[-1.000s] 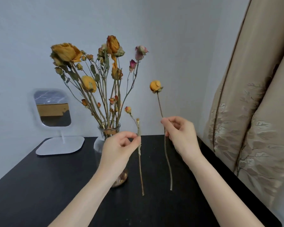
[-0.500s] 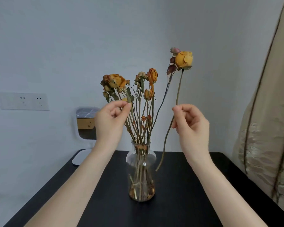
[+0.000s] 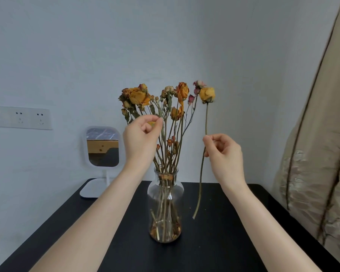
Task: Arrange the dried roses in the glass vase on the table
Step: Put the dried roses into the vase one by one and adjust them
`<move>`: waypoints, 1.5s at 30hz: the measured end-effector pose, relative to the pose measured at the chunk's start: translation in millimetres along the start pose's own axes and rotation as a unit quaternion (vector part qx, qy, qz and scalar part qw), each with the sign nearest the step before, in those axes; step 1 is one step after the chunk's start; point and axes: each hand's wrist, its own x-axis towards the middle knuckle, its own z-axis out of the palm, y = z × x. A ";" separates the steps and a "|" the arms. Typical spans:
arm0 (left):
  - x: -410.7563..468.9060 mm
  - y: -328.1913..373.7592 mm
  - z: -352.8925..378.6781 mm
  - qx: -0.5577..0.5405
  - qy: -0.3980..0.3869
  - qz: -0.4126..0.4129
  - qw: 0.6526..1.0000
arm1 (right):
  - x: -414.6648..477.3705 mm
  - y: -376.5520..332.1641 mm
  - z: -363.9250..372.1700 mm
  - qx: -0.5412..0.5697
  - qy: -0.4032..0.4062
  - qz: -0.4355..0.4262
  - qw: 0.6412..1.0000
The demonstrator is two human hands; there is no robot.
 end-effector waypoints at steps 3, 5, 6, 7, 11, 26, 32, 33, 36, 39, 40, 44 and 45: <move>0.8 -4.5 1.1 0.021 -0.002 0.012 1.000 | -3.2 7.8 0.7 -0.024 -0.024 0.023 0.999; -0.7 -8.4 0.7 0.039 -0.006 0.022 0.999 | -7.1 11.4 -0.3 -0.029 -0.030 0.031 0.999; -2.0 -10.5 0.8 0.044 -0.007 0.026 0.999 | -9.1 12.5 -1.2 -0.030 -0.028 0.031 0.999; -3.3 -12.4 0.6 0.048 -0.005 0.027 0.998 | -11.3 13.3 -2.1 -0.029 -0.023 0.026 0.999; -7.6 -20.4 0.3 0.058 -0.002 0.014 0.998 | -20.4 15.9 -5.2 0.003 0.000 -0.006 1.000; -20.5 -39.5 3.1 0.080 -0.019 -0.019 0.996 | -28.0 20.6 -8.3 0.029 0.014 -0.011 0.999; -24.2 -43.2 3.5 0.090 -0.022 -0.033 0.995 | -30.5 22.7 -10.1 0.022 0.035 -0.010 0.999; -24.0 -43.3 3.6 0.091 -0.021 -0.032 0.995 | -30.7 23.1 -10.5 0.018 0.042 -0.008 0.999; -22.5 -42.8 3.3 0.087 -0.015 -0.027 0.996 | -31.8 24.6 -11.1 0.009 0.062 -0.001 0.998; -19.8 -42.5 3.7 0.092 -0.018 -0.026 0.995 | -32.9 26.1 -10.3 0.002 0.077 0.007 0.997; -18.8 -42.4 4.1 0.097 -0.023 -0.027 0.995 | -33.2 26.5 -9.9 0.000 0.081 0.008 0.997; -18.1 -45.4 5.6 0.136 -0.053 -0.039 0.989 | -35.0 26.9 -8.3 -0.002 0.093 0.009 0.996; -19.0 -47.0 5.7 0.146 -0.061 -0.044 0.986 | -35.4 26.5 -8.1 0.002 0.097 0.009 0.995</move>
